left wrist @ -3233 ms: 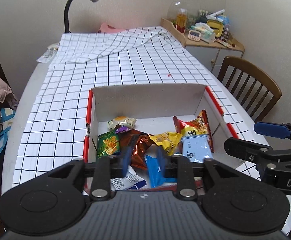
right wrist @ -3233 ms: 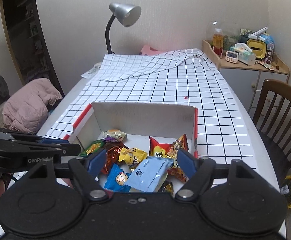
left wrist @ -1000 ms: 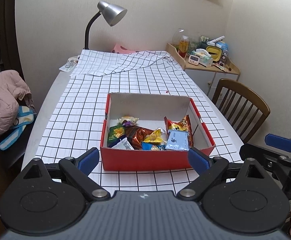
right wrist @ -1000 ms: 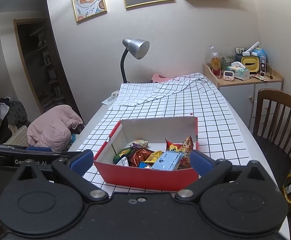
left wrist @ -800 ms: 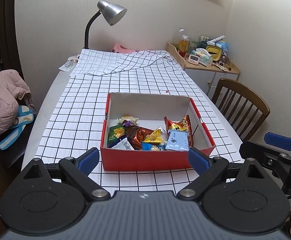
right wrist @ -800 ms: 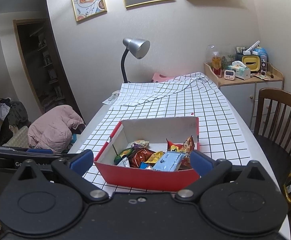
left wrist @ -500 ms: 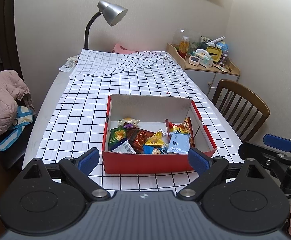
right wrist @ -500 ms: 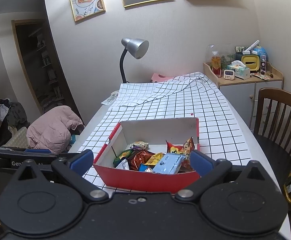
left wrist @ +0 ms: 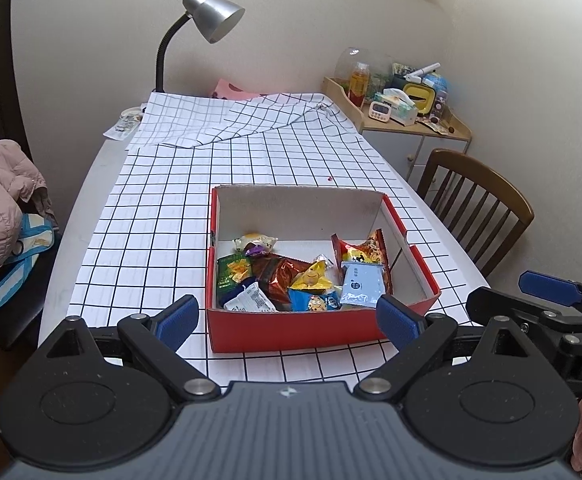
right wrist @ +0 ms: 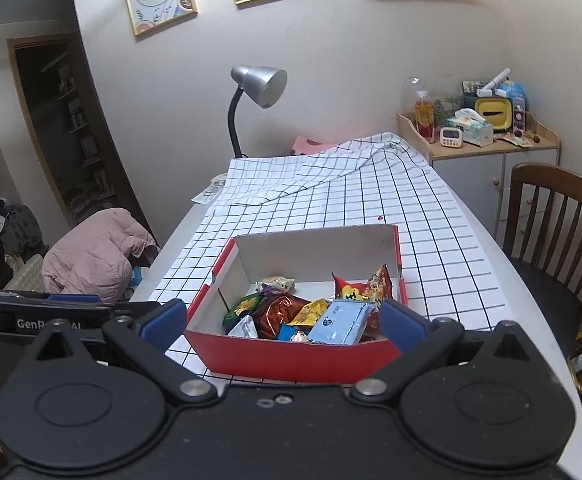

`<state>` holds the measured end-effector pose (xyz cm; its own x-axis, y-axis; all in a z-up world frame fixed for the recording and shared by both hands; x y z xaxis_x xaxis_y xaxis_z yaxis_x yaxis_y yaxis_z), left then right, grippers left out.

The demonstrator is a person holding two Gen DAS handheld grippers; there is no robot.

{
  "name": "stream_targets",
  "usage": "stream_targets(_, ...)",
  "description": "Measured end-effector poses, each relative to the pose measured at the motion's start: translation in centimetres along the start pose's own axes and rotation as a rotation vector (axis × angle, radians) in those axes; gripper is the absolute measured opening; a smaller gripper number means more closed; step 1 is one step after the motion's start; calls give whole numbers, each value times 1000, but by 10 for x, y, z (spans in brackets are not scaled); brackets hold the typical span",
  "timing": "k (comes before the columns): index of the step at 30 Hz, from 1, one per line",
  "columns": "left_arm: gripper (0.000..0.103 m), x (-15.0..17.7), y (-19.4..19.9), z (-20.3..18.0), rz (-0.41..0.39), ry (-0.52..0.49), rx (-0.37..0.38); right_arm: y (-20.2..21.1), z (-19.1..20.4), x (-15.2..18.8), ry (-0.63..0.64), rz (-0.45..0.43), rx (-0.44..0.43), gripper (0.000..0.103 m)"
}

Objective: Organize snacks

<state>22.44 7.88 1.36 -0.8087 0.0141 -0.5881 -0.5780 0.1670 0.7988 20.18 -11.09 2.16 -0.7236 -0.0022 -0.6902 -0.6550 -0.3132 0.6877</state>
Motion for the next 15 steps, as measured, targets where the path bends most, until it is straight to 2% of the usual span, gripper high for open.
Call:
stream_targets(9,96,-7,-15,7,31,-29,13,-15,1,2,-44,8,21,103)
stream_targets(15,96,-12,-28,4,50,-15,19,-23,-11,-2,-45,18,24,103)
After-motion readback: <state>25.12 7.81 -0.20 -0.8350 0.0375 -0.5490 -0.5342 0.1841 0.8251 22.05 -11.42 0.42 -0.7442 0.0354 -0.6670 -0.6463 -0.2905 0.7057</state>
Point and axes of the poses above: each gripper's, at about its wrist camera, not at the fingertips, and y roughly against the way its jaws point, z to its left, x to its underside, the point moved 2 cm from there along -y, roughly the way its jaws point, and after that the axes turned 11 degrees about z, right-handed, at the moved point
